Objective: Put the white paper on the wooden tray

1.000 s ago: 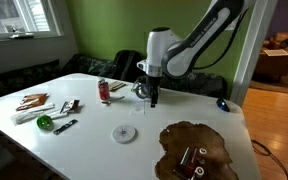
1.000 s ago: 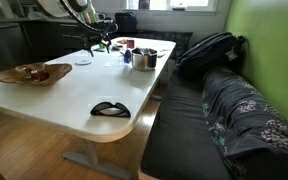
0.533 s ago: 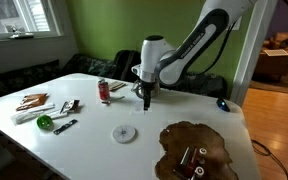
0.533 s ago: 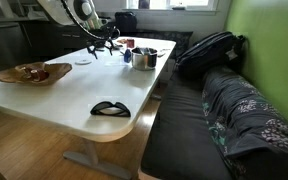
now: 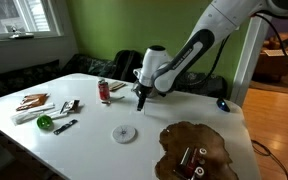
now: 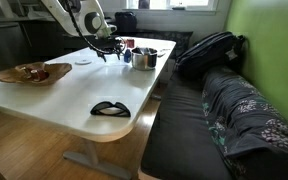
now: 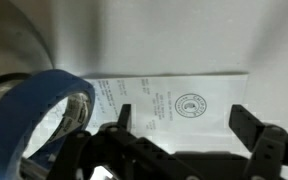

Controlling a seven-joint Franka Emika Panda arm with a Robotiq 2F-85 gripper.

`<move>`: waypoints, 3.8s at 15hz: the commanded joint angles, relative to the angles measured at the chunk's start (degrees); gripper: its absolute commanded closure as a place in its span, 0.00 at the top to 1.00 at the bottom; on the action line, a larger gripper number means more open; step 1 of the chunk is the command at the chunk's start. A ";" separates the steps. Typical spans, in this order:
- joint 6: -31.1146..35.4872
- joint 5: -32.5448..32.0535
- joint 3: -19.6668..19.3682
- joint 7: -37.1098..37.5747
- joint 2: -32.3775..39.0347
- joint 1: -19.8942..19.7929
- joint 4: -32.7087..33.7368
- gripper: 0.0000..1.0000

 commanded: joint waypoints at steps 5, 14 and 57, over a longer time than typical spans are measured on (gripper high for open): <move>-7.11 6.06 6.42 -6.08 7.00 -3.97 9.40 1.00; -13.55 9.18 6.92 -6.75 11.35 -4.40 16.08 0.98; -17.66 16.28 16.20 -30.17 -25.57 -8.13 -18.49 0.02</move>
